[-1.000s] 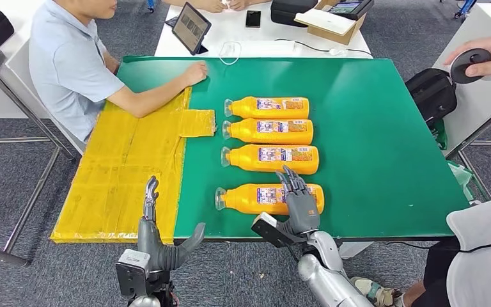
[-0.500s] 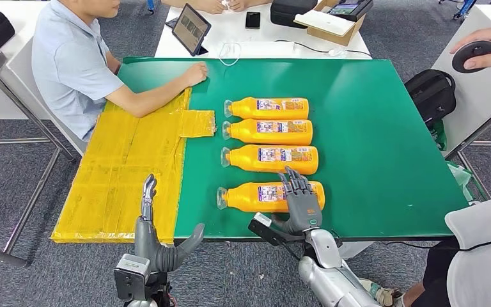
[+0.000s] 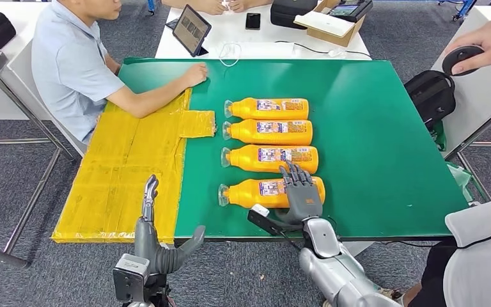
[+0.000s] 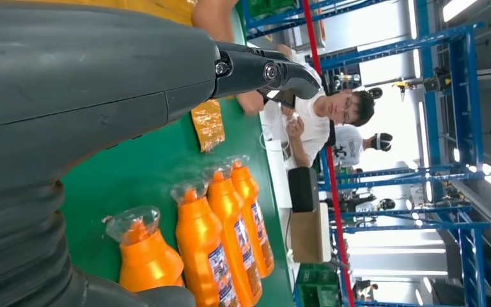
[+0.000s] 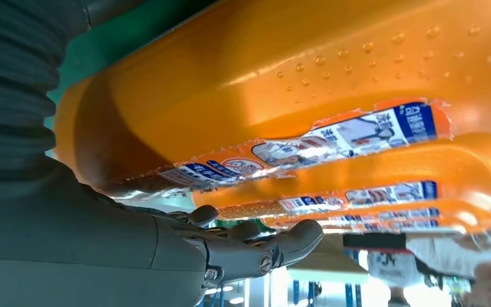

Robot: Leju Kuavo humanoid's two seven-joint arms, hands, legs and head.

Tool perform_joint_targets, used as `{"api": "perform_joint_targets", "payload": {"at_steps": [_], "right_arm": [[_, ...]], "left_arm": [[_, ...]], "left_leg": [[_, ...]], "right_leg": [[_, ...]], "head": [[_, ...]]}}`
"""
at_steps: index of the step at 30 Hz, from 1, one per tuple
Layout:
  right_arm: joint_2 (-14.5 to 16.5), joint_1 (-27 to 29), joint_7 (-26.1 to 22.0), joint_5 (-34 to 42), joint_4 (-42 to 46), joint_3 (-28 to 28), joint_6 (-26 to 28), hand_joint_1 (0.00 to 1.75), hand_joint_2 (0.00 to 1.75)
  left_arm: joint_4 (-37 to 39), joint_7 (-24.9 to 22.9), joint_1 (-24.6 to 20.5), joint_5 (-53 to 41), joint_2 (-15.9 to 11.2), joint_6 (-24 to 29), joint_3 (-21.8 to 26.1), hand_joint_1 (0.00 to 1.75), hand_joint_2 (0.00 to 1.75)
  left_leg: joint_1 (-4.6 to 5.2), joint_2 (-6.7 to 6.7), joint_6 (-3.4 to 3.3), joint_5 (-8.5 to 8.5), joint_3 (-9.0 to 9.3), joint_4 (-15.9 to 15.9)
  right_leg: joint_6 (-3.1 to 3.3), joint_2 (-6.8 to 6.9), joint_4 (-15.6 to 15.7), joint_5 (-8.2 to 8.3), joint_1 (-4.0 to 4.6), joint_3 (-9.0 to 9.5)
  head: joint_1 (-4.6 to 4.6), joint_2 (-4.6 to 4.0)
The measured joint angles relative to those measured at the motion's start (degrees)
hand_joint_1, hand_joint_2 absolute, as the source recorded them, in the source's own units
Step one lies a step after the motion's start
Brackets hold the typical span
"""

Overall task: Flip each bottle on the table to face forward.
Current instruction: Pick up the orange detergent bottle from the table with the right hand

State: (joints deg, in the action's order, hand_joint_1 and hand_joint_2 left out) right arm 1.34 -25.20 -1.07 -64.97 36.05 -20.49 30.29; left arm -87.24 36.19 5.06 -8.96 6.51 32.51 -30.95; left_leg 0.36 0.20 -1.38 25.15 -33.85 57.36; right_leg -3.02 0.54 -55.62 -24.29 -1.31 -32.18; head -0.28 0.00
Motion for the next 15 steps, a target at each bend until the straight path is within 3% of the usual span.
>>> {"api": "perform_joint_targets", "payload": {"at_steps": [2, 6, 9, 15], "right_arm": [[0.0, -1.4, 1.1, -0.4, -0.7, -0.1, -3.4, 0.05, 1.75], [0.0, -4.4, 2.9, -1.0, -2.8, -0.5, -11.3, 1.59, 1.75], [0.1, -6.2, 3.6, -1.5, -4.3, -1.3, -15.8, 1.74, 1.75], [0.1, -8.4, 3.9, -1.7, -6.9, -2.5, -18.6, 1.75, 1.75]], "left_arm": [[-0.3, -0.6, 0.0, -0.1, 0.0, -0.6, 0.0, 0.00, 1.75], [-0.7, -1.9, 0.0, -0.4, 0.0, -2.2, 0.0, 0.00, 1.75], [-0.8, -2.5, -0.2, -0.5, 0.0, -3.7, 0.0, 0.00, 1.75], [-0.9, -3.1, -0.3, 0.0, 0.1, -5.6, 0.2, 0.00, 1.75]], "left_leg": [[0.00, -0.01, 0.00, 0.01, 0.10, 0.0], [-0.01, -0.03, 0.01, 0.03, 0.32, 0.0], [-0.01, -0.02, 0.02, 0.06, 0.49, 0.0], [-0.01, 0.00, 0.02, 0.06, 0.64, 0.0]], "right_leg": [[0.00, -0.01, 0.0, 0.00, 0.00, 0.06], [0.01, -0.03, 0.0, -0.01, 0.01, 0.14], [0.03, -0.03, 0.0, -0.05, 0.01, -0.06], [0.02, -0.03, 0.0, -0.05, 0.00, 0.01]], "head": [[0.00, 0.00], [-0.01, 0.00], [0.01, 0.00], [0.00, 0.00]]}}
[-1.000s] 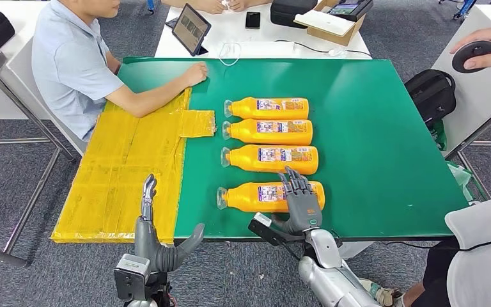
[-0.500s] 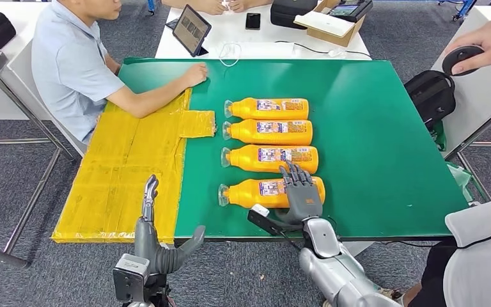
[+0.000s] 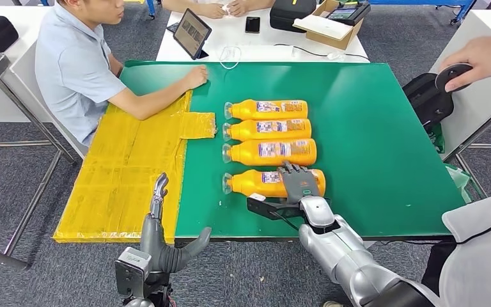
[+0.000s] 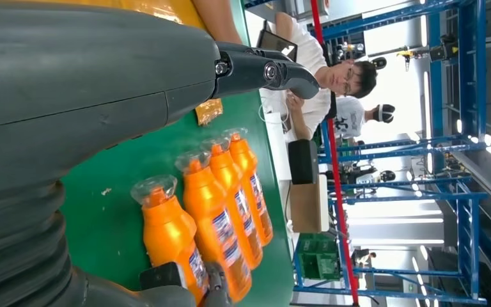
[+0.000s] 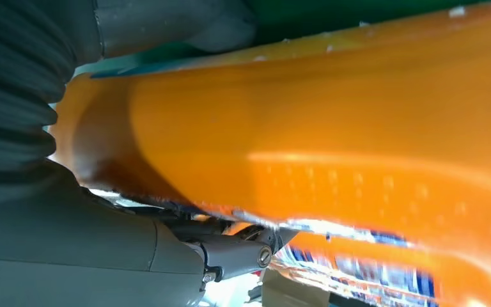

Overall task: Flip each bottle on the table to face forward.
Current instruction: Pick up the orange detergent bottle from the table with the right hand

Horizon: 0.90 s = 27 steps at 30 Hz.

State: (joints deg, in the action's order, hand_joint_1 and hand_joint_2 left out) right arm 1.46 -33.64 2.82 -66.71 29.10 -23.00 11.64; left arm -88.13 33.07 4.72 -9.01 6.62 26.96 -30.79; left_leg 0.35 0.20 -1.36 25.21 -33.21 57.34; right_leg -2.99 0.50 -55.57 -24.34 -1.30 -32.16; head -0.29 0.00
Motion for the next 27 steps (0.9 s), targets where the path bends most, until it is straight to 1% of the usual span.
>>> {"api": "perform_joint_targets", "payload": {"at_steps": [7, 11, 14, 18, 20, 22, 25, 27], "right_arm": [[0.0, -0.3, -2.6, 1.5, -1.1, -0.5, -0.2, 1.75, 1.75], [0.1, -0.1, -4.8, 3.6, -1.4, -0.5, -0.1, 1.75, 1.75], [0.1, 0.3, -8.7, 7.3, -1.5, 0.0, 0.0, 1.75, 1.75], [0.2, 1.9, -17.6, 16.3, -0.6, 2.5, 2.1, 1.75, 1.75], [0.6, 4.4, -22.8, 22.4, 1.8, 4.4, 4.0, 1.75, 1.75], [1.5, 8.3, -26.6, 28.8, 6.4, 6.3, 5.9, 1.75, 1.75], [2.8, 14.7, -28.8, 36.5, 15.7, 7.9, 8.8, 1.75, 1.75], [3.5, 18.3, -29.3, 39.8, 21.1, 8.2, 10.9, 1.75, 1.75]], "left_arm": [[0.0, 0.1, 0.0, -0.1, 0.0, -0.5, 0.0, 0.00, 1.75], [-0.1, 0.3, 0.0, -0.2, 0.0, -0.3, 0.1, 0.00, 1.75], [-0.1, 0.5, 0.0, 0.0, 0.0, -0.2, 0.2, 0.00, 1.75], [-0.2, 0.6, 0.4, 2.0, 0.0, 0.6, 0.5, 0.00, 1.75], [-0.3, -0.3, 0.8, 5.0, 0.0, 1.5, 1.1, 0.00, 1.75], [-0.4, -1.6, 1.3, 9.3, 0.1, 2.5, 1.9, 0.00, 1.75], [-0.4, -3.0, 2.0, 15.8, 0.2, 4.1, 3.3, 0.00, 1.75], [-0.4, -3.5, 2.4, 18.7, 0.2, 5.1, 4.0, 0.00, 1.75]], "left_leg": [[-0.01, -0.01, 0.00, -0.01, 0.01, 0.0], [-0.02, -0.01, 0.03, 0.04, 0.06, 0.0], [-0.03, -0.02, 0.03, 0.08, 0.15, 0.0], [-0.05, -0.35, 0.07, 0.36, 0.56, 0.0], [-0.07, -0.63, 0.10, 0.52, 0.78, 0.0], [-0.10, -0.74, 0.12, 0.54, 0.86, 0.0], [-0.17, -0.68, 0.14, 0.48, 0.76, 0.0], [-0.24, -0.64, 0.15, 0.46, 0.57, 0.0]], "right_leg": [[-0.01, 0.00, 0.0, 0.03, 0.01, 0.46], [0.00, 0.00, 0.0, -0.03, 0.02, 0.09], [0.01, -0.02, 0.0, -0.05, 0.02, 0.11], [0.03, -0.42, 0.0, -0.06, 0.07, 0.44], [0.09, -0.66, 0.1, -0.10, 0.11, 0.74], [0.13, -0.74, 0.1, -0.11, 0.15, 1.03], [0.15, -0.70, 0.0, -0.11, 0.23, 1.11], [0.16, -0.66, 0.0, -0.12, 0.28, 0.99]], "head": [[0.00, 0.00], [0.00, 0.00], [0.01, 0.00], [0.03, 0.00], [0.03, 0.00], [0.02, 0.00], [-0.01, 0.00], [0.00, 0.00]]}}
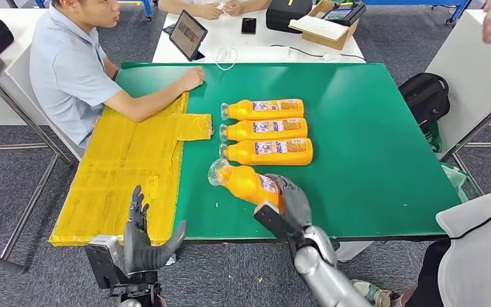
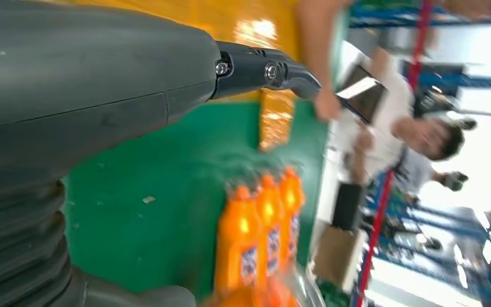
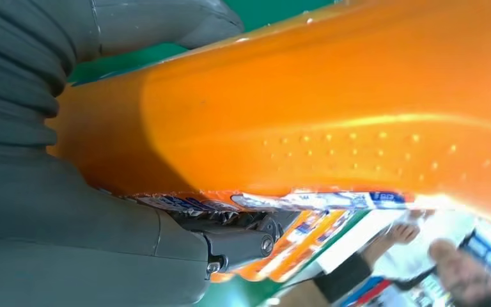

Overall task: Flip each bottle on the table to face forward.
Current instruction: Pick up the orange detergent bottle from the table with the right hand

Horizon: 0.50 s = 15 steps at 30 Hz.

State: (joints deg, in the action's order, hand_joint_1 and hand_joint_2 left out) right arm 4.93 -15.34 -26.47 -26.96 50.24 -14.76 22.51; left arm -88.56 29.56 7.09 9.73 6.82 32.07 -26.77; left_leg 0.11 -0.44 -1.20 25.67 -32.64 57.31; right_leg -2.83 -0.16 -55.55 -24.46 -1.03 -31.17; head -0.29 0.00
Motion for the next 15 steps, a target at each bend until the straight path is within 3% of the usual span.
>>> {"api": "perform_joint_targets", "payload": {"at_steps": [4, 7, 11, 15], "right_arm": [[0.5, 5.2, -0.7, 3.8, 8.5, 0.1, 3.4, 1.75, 1.75], [0.5, 7.2, -1.3, 5.5, 13.0, 0.0, 4.2, 1.75, 1.75], [0.6, 8.3, -1.8, 6.8, 16.8, -0.3, 3.5, 1.75, 1.75], [1.2, 8.5, -1.9, 7.1, 18.5, -2.1, 1.1, 1.75, 1.75]], "left_arm": [[0.1, -0.8, 0.2, 3.5, 0.0, 0.1, 0.6, 0.00, 1.75], [0.2, -2.6, 0.4, 4.5, -0.4, -3.7, 0.0, 0.00, 1.75], [0.2, -4.4, 0.6, 4.8, -1.6, -9.0, -2.2, 0.00, 1.75], [0.3, -4.9, 0.5, 3.8, -2.4, -10.8, -4.3, 0.00, 1.75]], "left_leg": [[-0.01, 0.04, -0.03, -0.05, -0.44, 0.0], [0.02, 0.05, -0.05, -0.08, -0.68, 0.0], [0.08, 0.05, -0.06, -0.08, -0.85, 0.0], [0.08, 0.04, -0.06, -0.08, -0.96, 0.0]], "right_leg": [[0.00, 0.03, 0.0, 0.01, 0.00, -0.37], [-0.01, 0.04, 0.0, 0.03, -0.04, -0.59], [-0.02, 0.04, 0.0, 0.03, -0.10, -0.75], [-0.02, 0.05, 0.0, 0.02, -0.09, -0.87]], "head": [[-0.01, 0.00], [0.00, 0.00], [0.01, 0.00], [0.00, 0.00]]}}
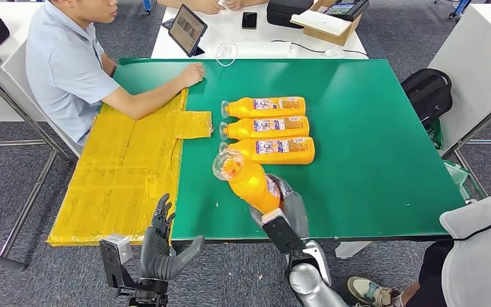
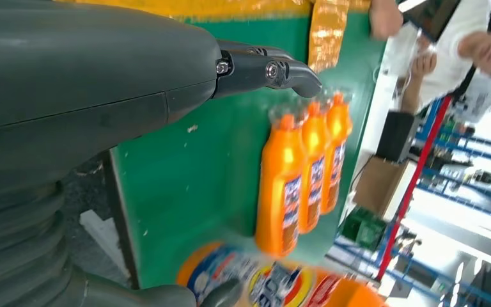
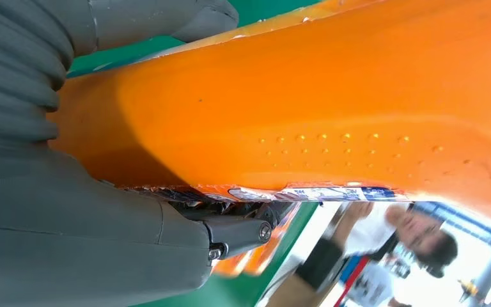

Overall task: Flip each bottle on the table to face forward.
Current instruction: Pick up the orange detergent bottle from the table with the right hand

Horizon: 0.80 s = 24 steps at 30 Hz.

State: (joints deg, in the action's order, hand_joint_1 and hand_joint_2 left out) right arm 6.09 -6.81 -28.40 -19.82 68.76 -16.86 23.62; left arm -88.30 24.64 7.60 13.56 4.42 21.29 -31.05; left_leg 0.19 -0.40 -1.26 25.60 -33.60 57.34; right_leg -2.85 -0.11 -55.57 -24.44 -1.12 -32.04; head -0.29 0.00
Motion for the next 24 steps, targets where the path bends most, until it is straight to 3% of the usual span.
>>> {"api": "perform_joint_targets", "payload": {"at_steps": [9, 15, 24], "right_arm": [[2.5, -1.5, 0.4, 0.0, -0.7, -7.1, -2.9, 1.75, 1.75], [4.5, -1.9, 0.2, 0.6, -2.4, -12.4, 0.0, 1.75, 1.75], [5.3, -3.0, -0.5, 0.8, -6.0, -16.8, 4.0, 1.75, 1.75]], "left_arm": [[1.4, -1.1, -1.3, -1.4, -0.6, -0.1, -1.5, 0.00, 1.75], [1.6, -1.4, -1.9, 1.6, -0.3, 2.1, -1.4, 0.00, 1.75], [1.6, -2.7, -2.7, 6.4, -0.1, -1.0, -1.5, 0.00, 1.75]], "left_leg": [[-0.03, 0.00, 0.00, -0.01, -0.05, 0.0], [-0.02, 0.00, 0.00, 0.00, -0.07, 0.0], [-0.02, 0.01, 0.00, 0.00, -0.09, 0.0]], "right_leg": [[0.01, 0.00, 0.0, 0.00, 0.02, -0.06], [0.01, 0.00, 0.0, -0.01, 0.01, -0.08], [0.01, 0.01, 0.0, -0.01, 0.00, -0.10]], "head": [[0.01, 0.00], [0.01, 0.00], [0.01, 0.00]]}}
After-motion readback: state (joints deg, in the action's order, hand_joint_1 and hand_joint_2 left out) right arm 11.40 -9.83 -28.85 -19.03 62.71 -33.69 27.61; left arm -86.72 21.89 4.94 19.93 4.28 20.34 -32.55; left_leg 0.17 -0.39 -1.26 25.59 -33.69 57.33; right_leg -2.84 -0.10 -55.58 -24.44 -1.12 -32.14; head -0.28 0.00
